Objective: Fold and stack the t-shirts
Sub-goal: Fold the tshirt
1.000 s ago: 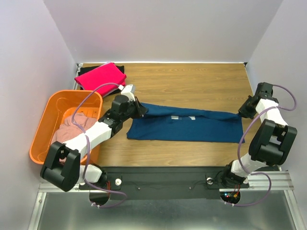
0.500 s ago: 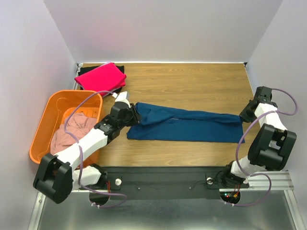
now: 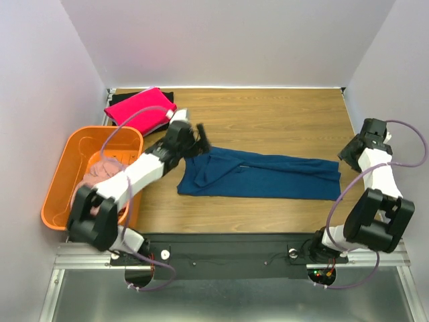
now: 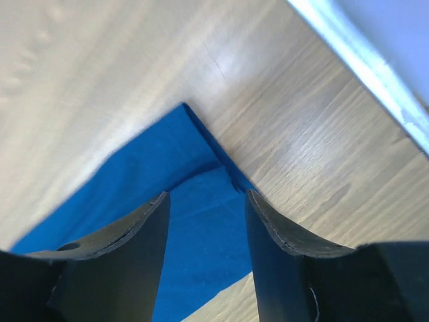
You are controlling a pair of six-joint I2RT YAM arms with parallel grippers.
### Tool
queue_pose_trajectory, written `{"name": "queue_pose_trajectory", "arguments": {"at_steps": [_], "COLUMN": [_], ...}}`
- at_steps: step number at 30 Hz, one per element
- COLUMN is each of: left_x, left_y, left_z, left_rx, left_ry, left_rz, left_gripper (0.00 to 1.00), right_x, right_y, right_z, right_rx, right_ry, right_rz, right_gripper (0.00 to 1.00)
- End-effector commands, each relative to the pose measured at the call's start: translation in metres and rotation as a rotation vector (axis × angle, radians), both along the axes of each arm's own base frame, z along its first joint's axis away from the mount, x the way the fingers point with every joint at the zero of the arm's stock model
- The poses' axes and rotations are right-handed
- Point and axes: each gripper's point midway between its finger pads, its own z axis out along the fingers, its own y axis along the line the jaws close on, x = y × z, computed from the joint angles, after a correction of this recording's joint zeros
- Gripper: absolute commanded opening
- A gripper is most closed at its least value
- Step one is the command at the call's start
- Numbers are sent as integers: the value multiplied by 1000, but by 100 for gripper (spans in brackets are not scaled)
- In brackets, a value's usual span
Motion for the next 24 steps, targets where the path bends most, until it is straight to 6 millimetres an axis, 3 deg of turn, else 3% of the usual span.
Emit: {"name": "queue_pose_trajectory", "arguments": {"at_steps": [1, 2, 3, 4, 6, 8, 11, 12, 17, 18, 24], "left_x": [71, 81, 88, 102, 109, 117, 118, 116, 111, 110, 101], "left_y": [-45, -52, -54, -61, -65, -69, -76, -78, -77, -77, -76], "left_z": [29, 8, 3, 17, -3, -3, -16, -20, -26, -26, -33], "left_rx": [24, 55, 92, 94, 139, 161, 164, 160, 149, 142, 116], "left_ry": [-90, -46, -45, -74, -29, -34, -1, 11, 38, 42, 76], "left_rz": [-101, -121, -145, -154, -179, -200, -241, -253, -256, -256, -256], "left_gripper": [98, 99, 99, 98, 98, 98, 98, 98, 98, 98, 98], "right_x": [24, 29, 35, 46, 62, 78, 94, 100, 102, 100, 94], "right_y": [-8, -7, -1, -1, 13, 25, 67, 98, 182, 192, 225], "right_z": [51, 52, 53, 57, 63, 66, 59, 50, 12, 0, -25], "right_rx": [-51, -32, -1, 15, 70, 94, 127, 163, 225, 247, 268], "right_ry": [-165, -179, -200, -228, -274, -286, -264, -242, -133, -104, -47], "right_rz": [-20, -24, -7, 6, 39, 84, 210, 299, 498, 517, 602], "right_gripper": [54, 54, 54, 54, 54, 54, 54, 54, 54, 53, 53]}}
